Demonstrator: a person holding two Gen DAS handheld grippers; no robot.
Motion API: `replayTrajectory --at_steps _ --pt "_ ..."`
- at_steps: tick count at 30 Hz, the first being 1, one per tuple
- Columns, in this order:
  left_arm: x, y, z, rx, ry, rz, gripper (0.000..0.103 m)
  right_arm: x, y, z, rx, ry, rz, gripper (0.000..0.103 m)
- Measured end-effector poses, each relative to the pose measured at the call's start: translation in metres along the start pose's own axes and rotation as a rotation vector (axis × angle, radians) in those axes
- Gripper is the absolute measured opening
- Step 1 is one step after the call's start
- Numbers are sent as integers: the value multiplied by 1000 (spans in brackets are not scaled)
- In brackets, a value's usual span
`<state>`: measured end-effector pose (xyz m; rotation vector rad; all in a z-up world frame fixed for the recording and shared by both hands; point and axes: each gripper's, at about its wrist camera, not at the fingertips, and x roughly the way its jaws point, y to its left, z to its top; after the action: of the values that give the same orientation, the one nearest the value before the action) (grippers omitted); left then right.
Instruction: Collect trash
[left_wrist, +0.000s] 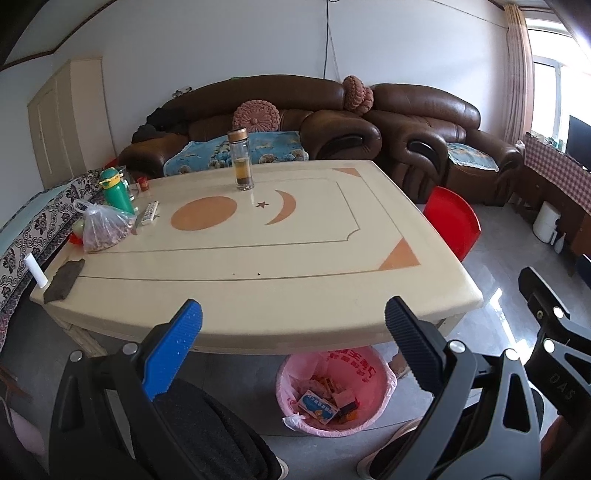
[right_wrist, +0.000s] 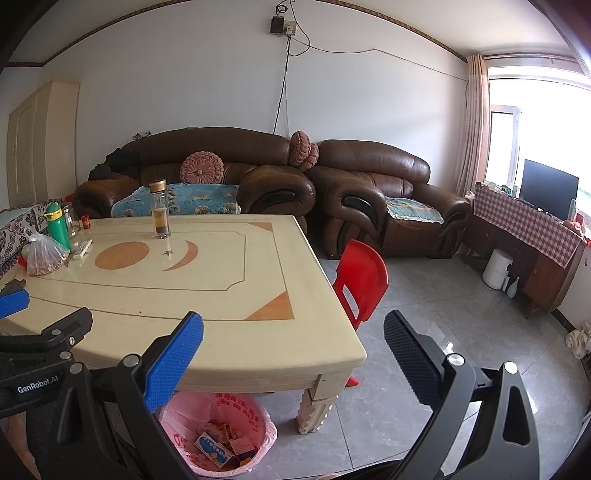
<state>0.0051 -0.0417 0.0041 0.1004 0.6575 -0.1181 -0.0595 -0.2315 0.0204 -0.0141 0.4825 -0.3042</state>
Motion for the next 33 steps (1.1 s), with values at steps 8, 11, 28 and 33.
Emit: replayTrajectory --at_steps 8,11,28,33 --pt "-1 0 0 -1 1 4 97 -1 4 0 -5 0 1 96" --pt "-2 0 0 -1 -6 9 97 -1 5 0 -3 0 2 96" --pt "-4 -4 0 15 -15 19 97 0 8 0 -7 3 4 96" --pt "-11 -4 0 14 -45 19 97 1 8 0 -6 3 4 96"
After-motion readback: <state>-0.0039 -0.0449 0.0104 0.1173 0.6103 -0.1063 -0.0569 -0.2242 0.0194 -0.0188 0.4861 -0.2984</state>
